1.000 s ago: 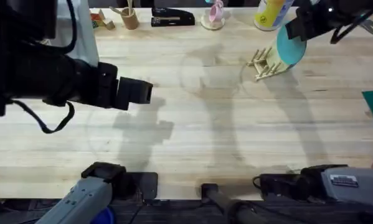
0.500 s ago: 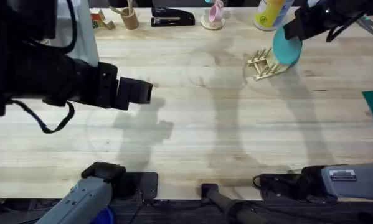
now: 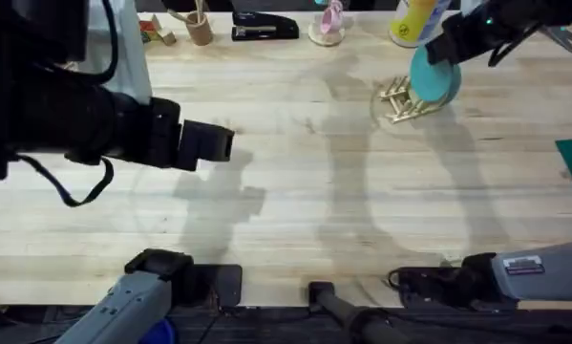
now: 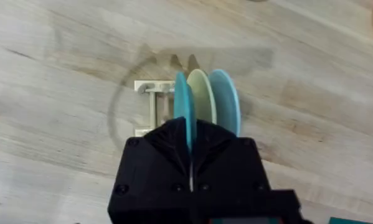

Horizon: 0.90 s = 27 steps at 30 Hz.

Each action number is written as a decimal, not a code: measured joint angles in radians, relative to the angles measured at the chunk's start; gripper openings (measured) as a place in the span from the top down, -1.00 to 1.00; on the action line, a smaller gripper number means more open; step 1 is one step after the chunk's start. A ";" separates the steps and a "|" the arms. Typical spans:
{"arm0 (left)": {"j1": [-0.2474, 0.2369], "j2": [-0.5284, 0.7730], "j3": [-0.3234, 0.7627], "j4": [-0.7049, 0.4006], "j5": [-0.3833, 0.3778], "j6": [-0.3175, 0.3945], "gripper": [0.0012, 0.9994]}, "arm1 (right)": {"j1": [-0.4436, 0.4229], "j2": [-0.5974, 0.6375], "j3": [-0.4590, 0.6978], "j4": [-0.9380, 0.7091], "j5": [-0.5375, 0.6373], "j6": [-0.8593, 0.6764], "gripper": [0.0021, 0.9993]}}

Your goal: Pick up the plates from the table one by one and place each into a slot on the dish rack.

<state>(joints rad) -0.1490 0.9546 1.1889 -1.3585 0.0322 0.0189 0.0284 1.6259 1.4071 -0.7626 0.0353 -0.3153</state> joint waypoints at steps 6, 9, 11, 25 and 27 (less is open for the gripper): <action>0.000 0.000 0.000 -0.026 0.000 0.000 -0.99 | 0.000 0.024 0.000 0.001 -0.004 -0.001 0.94; 0.000 0.000 0.000 -0.029 0.000 0.000 -0.99 | 0.000 0.033 0.000 0.004 -0.006 -0.007 0.94; 0.000 0.000 0.000 -0.029 0.000 0.000 -0.99 | 0.000 0.052 0.000 0.005 -0.006 -0.008 0.94; 0.000 0.000 0.000 -0.029 0.000 0.000 -0.99 | 0.000 0.124 0.006 0.010 -0.006 -0.015 0.94; 0.000 0.000 0.000 -0.029 0.000 0.000 -0.99 | 0.000 0.124 0.006 0.009 -0.006 -0.015 0.94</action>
<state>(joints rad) -0.1490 0.9546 1.1889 -1.3880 0.0319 0.0189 0.0285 1.7496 1.4132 -0.7532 0.0288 -0.3302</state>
